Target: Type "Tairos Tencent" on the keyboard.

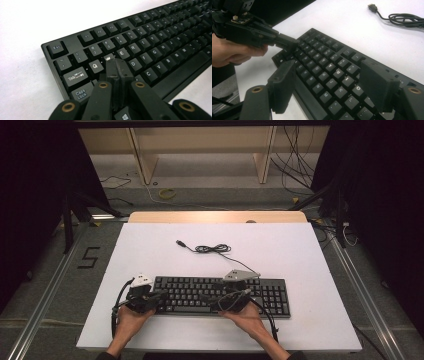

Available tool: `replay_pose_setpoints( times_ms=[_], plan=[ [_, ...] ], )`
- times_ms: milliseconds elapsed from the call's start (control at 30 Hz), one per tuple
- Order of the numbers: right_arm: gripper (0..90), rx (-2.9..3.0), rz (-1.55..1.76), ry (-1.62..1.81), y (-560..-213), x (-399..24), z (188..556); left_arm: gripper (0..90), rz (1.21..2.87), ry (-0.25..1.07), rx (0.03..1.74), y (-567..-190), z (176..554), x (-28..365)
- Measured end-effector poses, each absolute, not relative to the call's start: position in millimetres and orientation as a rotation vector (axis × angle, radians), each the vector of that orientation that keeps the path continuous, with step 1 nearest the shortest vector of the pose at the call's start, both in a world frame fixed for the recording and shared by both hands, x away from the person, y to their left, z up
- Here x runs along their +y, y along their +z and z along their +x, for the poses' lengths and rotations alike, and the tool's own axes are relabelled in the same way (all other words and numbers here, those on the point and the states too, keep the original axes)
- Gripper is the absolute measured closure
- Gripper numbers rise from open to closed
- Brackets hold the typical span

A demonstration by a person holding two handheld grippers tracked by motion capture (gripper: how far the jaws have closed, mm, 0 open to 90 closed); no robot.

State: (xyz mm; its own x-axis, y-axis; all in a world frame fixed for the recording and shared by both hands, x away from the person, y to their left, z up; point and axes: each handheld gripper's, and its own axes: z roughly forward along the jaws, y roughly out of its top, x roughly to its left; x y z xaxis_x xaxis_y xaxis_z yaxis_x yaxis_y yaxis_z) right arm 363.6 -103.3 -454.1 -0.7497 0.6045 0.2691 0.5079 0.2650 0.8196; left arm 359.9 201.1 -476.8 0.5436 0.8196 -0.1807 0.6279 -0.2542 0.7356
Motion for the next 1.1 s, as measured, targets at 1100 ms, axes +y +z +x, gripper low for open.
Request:
replay_pose_setpoints(
  times_ms=[1100],
  plan=[
    [35.8,2.400,1.080,1.498,-453.6,-105.5,367.4,76.8,1.948,0.284,1.148,-470.2,356.8,203.2]
  ],
)
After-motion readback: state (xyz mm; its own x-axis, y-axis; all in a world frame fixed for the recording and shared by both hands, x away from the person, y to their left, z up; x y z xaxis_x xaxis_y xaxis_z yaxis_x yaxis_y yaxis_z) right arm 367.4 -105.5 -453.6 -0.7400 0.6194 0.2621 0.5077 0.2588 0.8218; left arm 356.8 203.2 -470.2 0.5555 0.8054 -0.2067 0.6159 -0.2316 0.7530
